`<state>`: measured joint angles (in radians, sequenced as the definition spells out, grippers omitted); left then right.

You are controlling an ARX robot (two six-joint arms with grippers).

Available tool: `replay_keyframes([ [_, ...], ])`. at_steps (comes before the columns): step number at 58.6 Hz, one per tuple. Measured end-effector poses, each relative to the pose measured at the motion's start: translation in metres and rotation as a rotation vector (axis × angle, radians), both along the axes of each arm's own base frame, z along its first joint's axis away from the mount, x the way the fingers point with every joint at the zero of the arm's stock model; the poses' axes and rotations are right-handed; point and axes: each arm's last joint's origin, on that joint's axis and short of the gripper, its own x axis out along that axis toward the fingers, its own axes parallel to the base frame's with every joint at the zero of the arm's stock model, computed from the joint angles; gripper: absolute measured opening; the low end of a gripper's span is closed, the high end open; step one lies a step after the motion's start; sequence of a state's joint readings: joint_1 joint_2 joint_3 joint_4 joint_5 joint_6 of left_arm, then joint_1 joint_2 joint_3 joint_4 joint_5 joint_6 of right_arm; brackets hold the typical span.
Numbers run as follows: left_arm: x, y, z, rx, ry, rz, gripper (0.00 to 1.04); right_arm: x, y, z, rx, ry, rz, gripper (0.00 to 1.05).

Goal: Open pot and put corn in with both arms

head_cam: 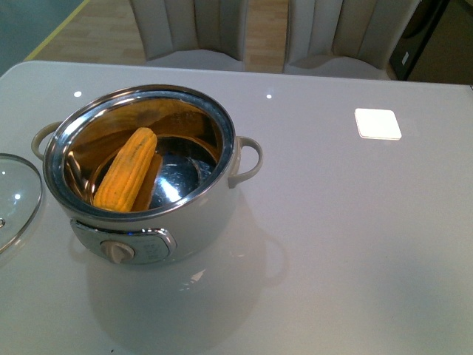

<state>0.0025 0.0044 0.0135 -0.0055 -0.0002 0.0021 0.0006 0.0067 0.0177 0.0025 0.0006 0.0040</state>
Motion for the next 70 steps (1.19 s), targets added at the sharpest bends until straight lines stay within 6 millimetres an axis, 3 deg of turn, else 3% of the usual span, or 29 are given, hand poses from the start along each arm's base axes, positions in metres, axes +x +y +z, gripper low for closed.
replay_keyframes([
  [17,0.0000,0.0000,0.0000,0.000,0.000,0.000,0.98,0.0000,0.0000,0.0002,0.000,-0.001,0.000,0.87],
  [22,0.0000,0.0000,0.0000,0.000,0.000,0.000,0.98,0.0000,0.0000,0.0000,0.000,0.000,0.000,0.97],
  [70,0.0000,0.0000,0.0000,0.000,0.000,0.000,0.98,0.0000,0.0000,0.0000,0.000,0.000,0.000,0.96],
])
